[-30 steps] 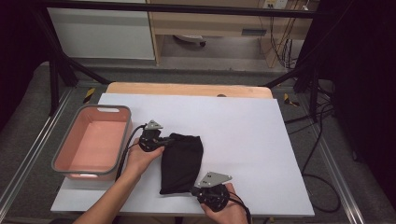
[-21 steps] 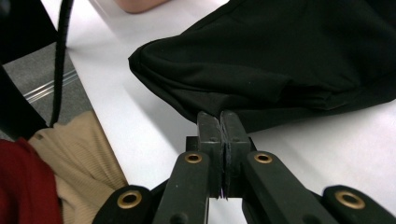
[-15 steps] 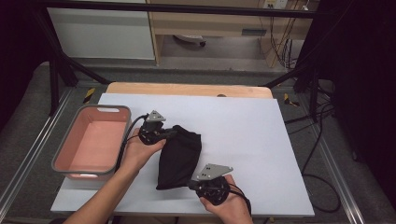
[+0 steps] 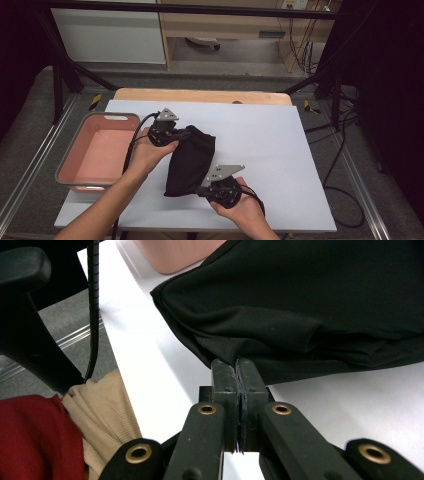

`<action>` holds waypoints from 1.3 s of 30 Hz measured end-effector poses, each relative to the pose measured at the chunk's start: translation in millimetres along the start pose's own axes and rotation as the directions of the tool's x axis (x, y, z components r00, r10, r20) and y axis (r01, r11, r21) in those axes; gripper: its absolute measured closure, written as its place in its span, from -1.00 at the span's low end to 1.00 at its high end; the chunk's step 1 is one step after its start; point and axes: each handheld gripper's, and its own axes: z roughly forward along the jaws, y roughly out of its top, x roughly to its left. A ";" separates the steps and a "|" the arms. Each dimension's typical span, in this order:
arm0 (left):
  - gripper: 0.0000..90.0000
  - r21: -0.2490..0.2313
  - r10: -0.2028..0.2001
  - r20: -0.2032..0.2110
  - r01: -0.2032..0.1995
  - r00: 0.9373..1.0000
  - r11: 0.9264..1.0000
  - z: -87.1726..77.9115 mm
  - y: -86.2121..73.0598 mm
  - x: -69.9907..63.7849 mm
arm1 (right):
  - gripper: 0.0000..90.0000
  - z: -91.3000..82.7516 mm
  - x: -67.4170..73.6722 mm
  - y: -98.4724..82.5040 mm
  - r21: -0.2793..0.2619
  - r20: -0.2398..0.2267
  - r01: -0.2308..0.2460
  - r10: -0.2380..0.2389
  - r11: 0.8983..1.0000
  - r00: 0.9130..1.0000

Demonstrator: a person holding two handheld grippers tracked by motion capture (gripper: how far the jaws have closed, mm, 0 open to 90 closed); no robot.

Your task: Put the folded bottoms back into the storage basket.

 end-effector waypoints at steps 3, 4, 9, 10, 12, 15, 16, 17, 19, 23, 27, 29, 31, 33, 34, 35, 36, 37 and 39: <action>0.80 -0.014 -0.012 0.000 0.012 1.000 1.000 -6.3 4.9 1.6 | 0.99 3.0 -3.9 5.1 -0.010 -0.023 -0.009 0.009 1.000 1.000; 0.81 -0.016 -0.004 -0.005 0.004 1.000 1.000 -9.3 6.8 1.5 | 0.99 3.7 -4.1 6.8 -0.007 -0.019 -0.009 0.009 1.000 1.000; 0.80 -0.021 0.012 -0.017 -0.013 1.000 1.000 -18.1 12.6 -0.2 | 0.99 4.6 -4.6 12.8 -0.005 -0.016 -0.008 0.008 1.000 1.000; 0.80 -0.019 0.014 -0.018 -0.015 1.000 1.000 -18.7 13.4 -0.6 | 0.99 4.9 -4.4 13.5 -0.006 -0.016 -0.004 0.004 1.000 1.000; 0.80 -0.013 0.027 -0.017 -0.028 0.999 1.000 -19.6 15.9 -0.9 | 0.99 5.1 -3.8 15.0 -0.012 -0.014 -0.009 0.009 1.000 1.000; 0.80 -0.017 0.035 -0.018 -0.035 0.999 0.999 -19.9 21.3 -0.2 | 0.99 4.3 -5.0 17.6 -0.023 -0.018 -0.008 0.008 1.000 1.000; 0.80 -0.025 0.031 -0.016 -0.032 0.999 0.999 -19.7 22.8 0.3 | 0.99 3.9 -6.0 18.5 -0.024 -0.019 -0.010 0.009 1.000 1.000; 0.80 -0.027 0.030 -0.013 -0.030 0.999 0.999 -19.6 24.3 0.9 | 0.99 3.6 -7.2 19.5 -0.028 -0.019 -0.010 0.010 1.000 1.000; 0.80 -0.034 0.026 -0.010 -0.026 1.000 0.999 -19.3 26.6 1.7 | 0.99 2.4 -9.1 21.7 -0.028 -0.018 -0.009 0.008 1.000 1.000; 0.80 -0.036 0.026 -0.010 -0.026 1.000 0.999 -20.2 30.1 2.4 | 0.99 -0.3 -11.5 25.4 -0.030 -0.012 0.006 -0.007 1.000 1.000; 0.80 -0.034 0.030 -0.018 -0.031 0.999 0.999 -21.7 33.0 4.3 | 0.99 -3.2 -12.9 27.3 -0.030 -0.001 0.010 -0.010 0.999 1.000; 0.80 -0.037 0.023 -0.013 -0.024 1.000 0.999 -22.2 34.2 4.7 | 0.99 -4.5 -13.3 28.8 -0.031 0.002 0.018 -0.018 0.999 1.000; 0.80 -0.044 0.021 -0.013 -0.022 1.000 0.999 -24.4 35.9 3.9 | 0.99 -6.8 -12.9 31.5 -0.036 -0.001 0.024 -0.024 0.999 1.000; 0.80 -0.048 0.030 -0.012 -0.030 0.999 0.998 -27.3 39.0 2.6 | 0.99 -9.6 -12.8 35.4 -0.042 -0.006 0.028 -0.029 0.999 1.000; 0.80 -0.051 0.033 -0.012 -0.034 0.999 0.998 -28.8 40.8 2.2 | 0.99 -10.4 -12.9 37.1 -0.042 -0.008 0.032 -0.032 0.999 0.999; 0.80 -0.055 0.036 -0.013 -0.037 0.999 0.998 -30.2 42.3 1.7 | 0.99 -11.0 -12.5 38.5 -0.041 -0.008 0.030 -0.030 0.999 1.000; 0.80 -0.056 0.037 -0.014 -0.038 0.999 0.998 -31.3 43.6 1.3 | 0.99 -11.1 -12.4 39.4 -0.040 -0.008 0.032 -0.032 0.999 0.999; 0.80 -0.054 0.041 -0.015 -0.042 0.999 0.998 -32.3 44.6 1.2 | 0.99 -11.1 -12.0 40.0 -0.039 -0.008 0.033 -0.034 0.999 0.999; 0.80 -0.056 0.044 -0.016 -0.045 0.999 0.997 -33.8 46.2 0.4 | 0.99 -11.0 -11.0 41.0 -0.038 -0.005 0.035 -0.035 0.999 0.999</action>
